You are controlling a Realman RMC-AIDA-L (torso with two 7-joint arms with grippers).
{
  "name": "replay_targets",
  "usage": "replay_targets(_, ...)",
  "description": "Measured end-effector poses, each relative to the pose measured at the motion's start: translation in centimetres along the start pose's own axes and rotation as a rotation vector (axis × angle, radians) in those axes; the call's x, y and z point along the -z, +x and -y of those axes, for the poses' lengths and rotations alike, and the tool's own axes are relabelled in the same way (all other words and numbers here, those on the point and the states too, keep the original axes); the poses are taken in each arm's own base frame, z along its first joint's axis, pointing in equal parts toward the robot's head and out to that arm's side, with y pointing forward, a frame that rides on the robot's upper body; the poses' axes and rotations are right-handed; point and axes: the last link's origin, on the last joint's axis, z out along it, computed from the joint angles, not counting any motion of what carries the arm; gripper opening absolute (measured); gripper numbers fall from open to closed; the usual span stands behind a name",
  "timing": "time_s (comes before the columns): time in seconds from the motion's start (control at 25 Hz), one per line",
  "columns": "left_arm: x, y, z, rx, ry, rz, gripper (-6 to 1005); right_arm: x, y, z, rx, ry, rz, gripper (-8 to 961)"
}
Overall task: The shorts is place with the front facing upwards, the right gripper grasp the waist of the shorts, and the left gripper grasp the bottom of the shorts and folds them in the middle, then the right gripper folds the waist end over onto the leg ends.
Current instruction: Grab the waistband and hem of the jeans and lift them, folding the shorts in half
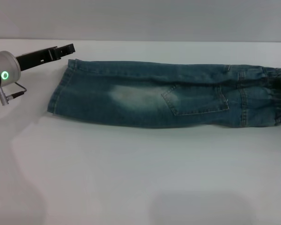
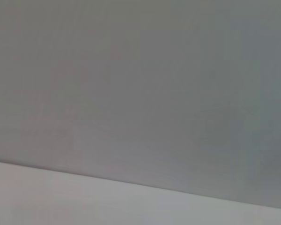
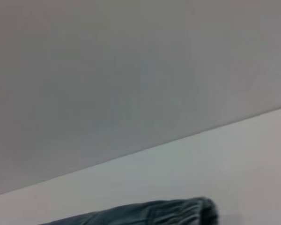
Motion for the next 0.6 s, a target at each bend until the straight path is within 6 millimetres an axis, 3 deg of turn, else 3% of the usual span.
replay_targets(0.36,0.1,0.0,-0.5,-0.007,-0.04,-0.008,667,1.9,-1.4,0.4,-0.012,-0.066,0.006,578)
replay_targets(0.6,0.0,0.0,-1.9,-0.068,-0.125,-0.007,667,6.0,-4.5,-0.1,0.007,-0.216,-0.145,578)
